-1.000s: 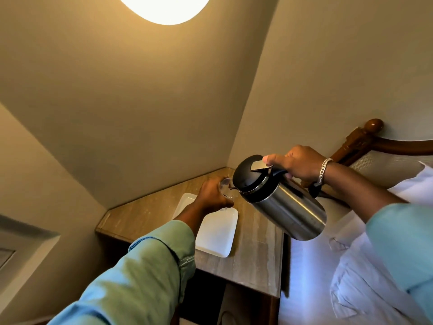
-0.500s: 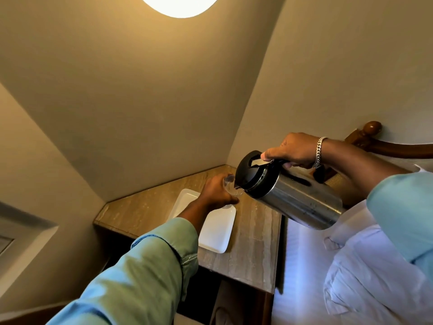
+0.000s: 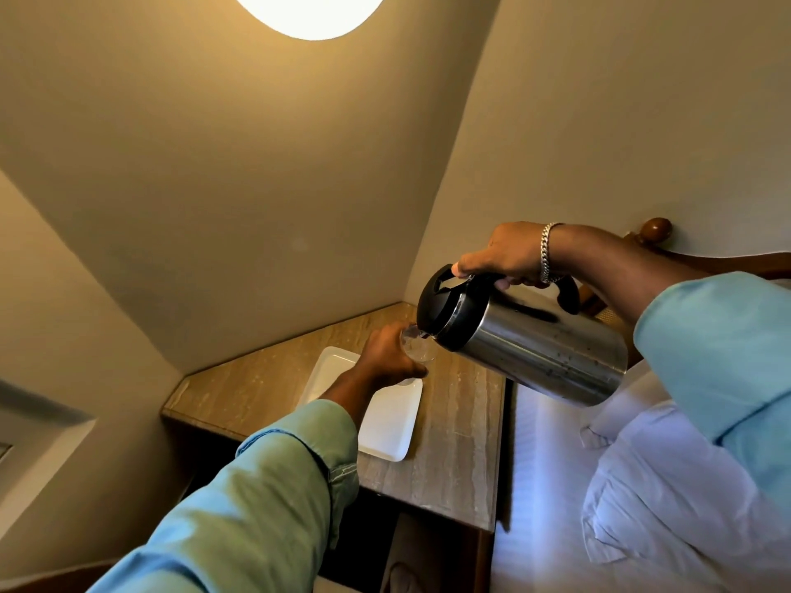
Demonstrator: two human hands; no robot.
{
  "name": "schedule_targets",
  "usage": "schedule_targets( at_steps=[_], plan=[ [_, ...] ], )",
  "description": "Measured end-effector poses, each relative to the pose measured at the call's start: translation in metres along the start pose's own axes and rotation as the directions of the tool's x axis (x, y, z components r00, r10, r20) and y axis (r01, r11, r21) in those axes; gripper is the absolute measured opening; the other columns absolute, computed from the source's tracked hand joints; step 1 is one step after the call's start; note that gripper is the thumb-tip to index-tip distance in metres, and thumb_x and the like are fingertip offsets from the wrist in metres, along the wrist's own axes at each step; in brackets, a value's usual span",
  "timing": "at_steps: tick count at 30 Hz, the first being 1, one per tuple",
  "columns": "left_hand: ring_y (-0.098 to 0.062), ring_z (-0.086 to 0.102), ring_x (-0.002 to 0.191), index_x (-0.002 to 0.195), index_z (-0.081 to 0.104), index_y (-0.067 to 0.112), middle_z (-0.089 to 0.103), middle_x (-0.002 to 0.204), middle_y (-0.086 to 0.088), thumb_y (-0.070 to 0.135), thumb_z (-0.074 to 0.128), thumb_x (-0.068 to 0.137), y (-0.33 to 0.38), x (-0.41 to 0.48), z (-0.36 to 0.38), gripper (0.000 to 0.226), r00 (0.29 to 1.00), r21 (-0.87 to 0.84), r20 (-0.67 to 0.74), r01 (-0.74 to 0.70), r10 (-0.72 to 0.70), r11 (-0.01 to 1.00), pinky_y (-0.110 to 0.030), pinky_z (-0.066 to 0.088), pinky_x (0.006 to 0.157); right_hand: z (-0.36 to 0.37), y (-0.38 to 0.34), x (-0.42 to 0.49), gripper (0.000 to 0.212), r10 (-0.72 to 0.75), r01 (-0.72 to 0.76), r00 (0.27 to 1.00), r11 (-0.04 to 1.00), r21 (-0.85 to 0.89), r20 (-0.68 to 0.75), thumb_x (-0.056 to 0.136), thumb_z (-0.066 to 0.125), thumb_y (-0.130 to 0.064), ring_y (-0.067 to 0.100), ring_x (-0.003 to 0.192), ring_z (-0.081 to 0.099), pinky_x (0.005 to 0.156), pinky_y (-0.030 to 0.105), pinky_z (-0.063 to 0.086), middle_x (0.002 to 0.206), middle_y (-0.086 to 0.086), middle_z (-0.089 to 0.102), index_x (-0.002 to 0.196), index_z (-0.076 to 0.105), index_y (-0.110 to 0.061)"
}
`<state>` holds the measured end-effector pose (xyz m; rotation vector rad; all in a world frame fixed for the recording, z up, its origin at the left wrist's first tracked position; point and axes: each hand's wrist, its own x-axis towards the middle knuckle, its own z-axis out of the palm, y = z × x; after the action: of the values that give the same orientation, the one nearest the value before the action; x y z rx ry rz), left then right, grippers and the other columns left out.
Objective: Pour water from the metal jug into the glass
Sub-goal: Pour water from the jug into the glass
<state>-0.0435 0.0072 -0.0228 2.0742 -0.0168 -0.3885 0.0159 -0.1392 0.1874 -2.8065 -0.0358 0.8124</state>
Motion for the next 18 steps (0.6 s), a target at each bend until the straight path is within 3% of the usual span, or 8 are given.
schedule_targets(
  at_steps=[3, 11, 18],
  plan=[
    [-0.031, 0.057, 0.122, 0.131, 0.052, 0.011, 0.058, 0.134, -0.011, 0.017, 0.085, 0.067, 0.002, -0.003, 0.002, 0.072, 1.000, -0.010, 0.002, 0.017, -0.017, 1.000, -0.040, 0.052, 0.096, -0.002, -0.008, -0.003, 0.053, 0.004, -0.004, 1.000, 1.000, -0.016, 0.022, 0.085, 0.061, -0.054, 0.008, 0.026, 0.036, 0.038, 0.020, 0.031, 0.033, -0.006, 0.045, 0.053, 0.056, -0.013],
    [-0.029, 0.059, 0.117, 0.128, 0.054, 0.011, 0.061, 0.129, -0.011, 0.015, 0.084, 0.065, 0.000, -0.009, -0.002, 0.070, 1.000, -0.052, -0.020, 0.011, -0.012, 0.999, -0.035, 0.051, 0.091, -0.003, -0.022, -0.007, 0.052, 0.044, -0.043, 0.999, 0.999, -0.014, 0.024, 0.083, 0.061, -0.055, 0.015, 0.034, 0.037, 0.043, 0.022, 0.033, 0.037, -0.002, 0.047, 0.054, 0.056, -0.012],
    [-0.030, 0.061, 0.114, 0.124, 0.056, 0.011, 0.063, 0.124, -0.012, 0.016, 0.086, 0.063, 0.000, -0.014, -0.004, 0.068, 0.999, -0.063, -0.039, 0.016, -0.019, 0.998, -0.042, 0.054, 0.092, -0.002, -0.027, -0.013, 0.050, 0.076, -0.076, 0.996, 0.997, -0.020, 0.050, 0.086, 0.058, -0.054, 0.015, 0.037, 0.037, 0.043, 0.022, 0.034, 0.047, 0.002, 0.048, 0.061, 0.056, -0.011]
  ],
)
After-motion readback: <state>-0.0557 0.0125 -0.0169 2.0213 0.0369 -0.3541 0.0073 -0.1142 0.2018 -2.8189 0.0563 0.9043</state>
